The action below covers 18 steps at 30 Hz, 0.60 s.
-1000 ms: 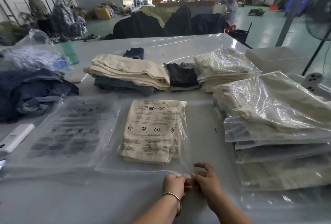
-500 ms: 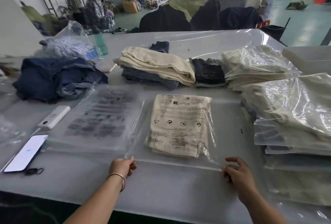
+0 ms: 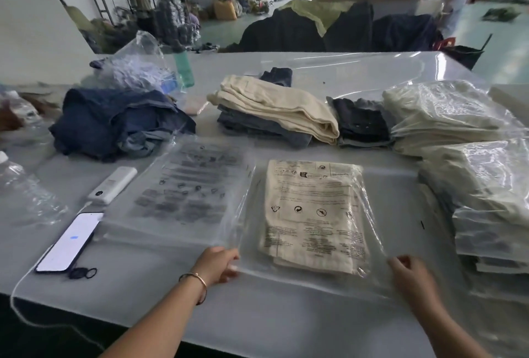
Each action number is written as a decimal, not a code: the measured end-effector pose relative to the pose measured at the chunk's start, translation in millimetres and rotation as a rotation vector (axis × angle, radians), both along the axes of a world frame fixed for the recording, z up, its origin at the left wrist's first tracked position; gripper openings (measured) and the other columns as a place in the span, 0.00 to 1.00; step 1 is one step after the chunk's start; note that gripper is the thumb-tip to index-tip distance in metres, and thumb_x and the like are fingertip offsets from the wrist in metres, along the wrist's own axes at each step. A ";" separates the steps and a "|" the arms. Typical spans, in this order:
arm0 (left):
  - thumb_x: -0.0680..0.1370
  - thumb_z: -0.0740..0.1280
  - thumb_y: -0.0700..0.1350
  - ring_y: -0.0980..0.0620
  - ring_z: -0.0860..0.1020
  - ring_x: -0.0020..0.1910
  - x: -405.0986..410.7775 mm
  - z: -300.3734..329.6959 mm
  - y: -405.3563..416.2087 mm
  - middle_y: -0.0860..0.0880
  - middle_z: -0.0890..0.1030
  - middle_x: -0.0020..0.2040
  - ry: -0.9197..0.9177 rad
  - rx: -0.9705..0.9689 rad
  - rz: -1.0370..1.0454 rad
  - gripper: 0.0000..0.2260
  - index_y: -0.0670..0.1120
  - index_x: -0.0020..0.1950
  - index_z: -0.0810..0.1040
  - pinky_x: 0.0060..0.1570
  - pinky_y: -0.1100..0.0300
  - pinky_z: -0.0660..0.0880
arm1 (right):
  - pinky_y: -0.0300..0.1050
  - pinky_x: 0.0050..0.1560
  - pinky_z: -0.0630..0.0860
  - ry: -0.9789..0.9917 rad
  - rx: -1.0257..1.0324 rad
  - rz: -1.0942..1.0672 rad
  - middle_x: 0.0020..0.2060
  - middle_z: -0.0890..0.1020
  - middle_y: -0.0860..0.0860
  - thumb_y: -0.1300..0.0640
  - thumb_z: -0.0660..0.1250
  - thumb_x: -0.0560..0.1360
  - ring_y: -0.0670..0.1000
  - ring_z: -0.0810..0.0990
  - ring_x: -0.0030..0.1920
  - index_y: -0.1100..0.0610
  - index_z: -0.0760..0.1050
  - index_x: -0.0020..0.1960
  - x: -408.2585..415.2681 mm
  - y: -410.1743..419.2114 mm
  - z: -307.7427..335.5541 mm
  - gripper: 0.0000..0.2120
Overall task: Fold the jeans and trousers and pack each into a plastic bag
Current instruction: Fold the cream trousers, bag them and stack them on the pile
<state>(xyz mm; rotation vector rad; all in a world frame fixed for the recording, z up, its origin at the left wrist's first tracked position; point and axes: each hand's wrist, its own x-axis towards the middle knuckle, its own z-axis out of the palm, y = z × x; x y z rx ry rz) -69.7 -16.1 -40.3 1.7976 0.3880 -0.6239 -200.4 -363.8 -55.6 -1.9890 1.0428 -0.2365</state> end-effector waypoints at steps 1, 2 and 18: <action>0.73 0.69 0.40 0.54 0.71 0.22 7.2 0.1 -5.7 0.51 0.72 0.23 -0.037 -0.005 -0.015 0.10 0.45 0.33 0.72 0.26 0.65 0.67 | 0.46 0.37 0.70 -0.012 0.034 0.003 0.29 0.79 0.54 0.50 0.69 0.74 0.55 0.76 0.32 0.60 0.77 0.39 10.4 4.1 1.8 0.13; 0.73 0.71 0.43 0.55 0.70 0.22 14.5 1.2 -11.8 0.53 0.71 0.23 -0.074 0.014 -0.042 0.12 0.46 0.33 0.72 0.26 0.64 0.68 | 0.45 0.35 0.69 -0.016 0.073 0.007 0.26 0.78 0.53 0.47 0.70 0.74 0.54 0.75 0.31 0.59 0.76 0.35 19.8 10.0 3.4 0.17; 0.68 0.72 0.42 0.48 0.72 0.30 70.9 21.1 -69.6 0.44 0.75 0.34 0.214 -0.206 -0.375 0.05 0.42 0.40 0.79 0.34 0.60 0.71 | 0.37 0.21 0.64 -0.030 0.802 -0.052 0.21 0.72 0.54 0.64 0.73 0.70 0.50 0.69 0.18 0.62 0.76 0.33 47.4 70.2 35.3 0.09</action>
